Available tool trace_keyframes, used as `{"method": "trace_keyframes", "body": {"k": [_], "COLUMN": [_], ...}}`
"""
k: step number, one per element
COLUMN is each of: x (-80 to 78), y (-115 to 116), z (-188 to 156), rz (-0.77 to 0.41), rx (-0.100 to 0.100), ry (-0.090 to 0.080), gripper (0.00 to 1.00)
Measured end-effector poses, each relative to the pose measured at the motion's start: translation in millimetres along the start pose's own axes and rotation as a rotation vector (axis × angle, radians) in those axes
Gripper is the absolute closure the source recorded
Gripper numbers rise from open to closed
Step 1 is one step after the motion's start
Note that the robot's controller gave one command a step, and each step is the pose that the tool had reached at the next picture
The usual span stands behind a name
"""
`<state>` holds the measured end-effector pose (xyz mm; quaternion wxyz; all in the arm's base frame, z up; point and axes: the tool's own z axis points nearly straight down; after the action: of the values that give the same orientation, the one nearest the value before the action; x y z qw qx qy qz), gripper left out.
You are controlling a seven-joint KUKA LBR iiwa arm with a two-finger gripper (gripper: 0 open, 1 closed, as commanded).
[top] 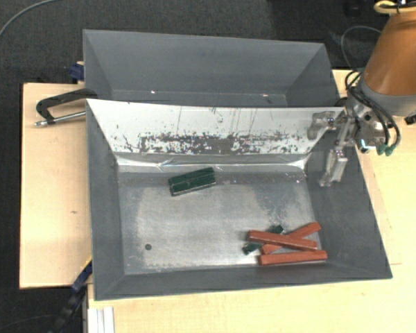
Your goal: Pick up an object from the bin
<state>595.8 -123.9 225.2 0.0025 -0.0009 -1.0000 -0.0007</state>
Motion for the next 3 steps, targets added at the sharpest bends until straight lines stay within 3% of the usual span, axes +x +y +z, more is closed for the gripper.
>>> {"method": "trace_keyframes", "body": {"k": [1, 2, 3], "x": [74.1, 95.4, 101.7], "y": [5, 6, 39], "z": [128, 153, 155], "rz": [-0.171, -0.249, -0.52], "rx": [-0.002, 0.003, 0.001], "ry": [0.003, -0.01, -0.006], "gripper": [0.0, 0.0, 0.0]}}
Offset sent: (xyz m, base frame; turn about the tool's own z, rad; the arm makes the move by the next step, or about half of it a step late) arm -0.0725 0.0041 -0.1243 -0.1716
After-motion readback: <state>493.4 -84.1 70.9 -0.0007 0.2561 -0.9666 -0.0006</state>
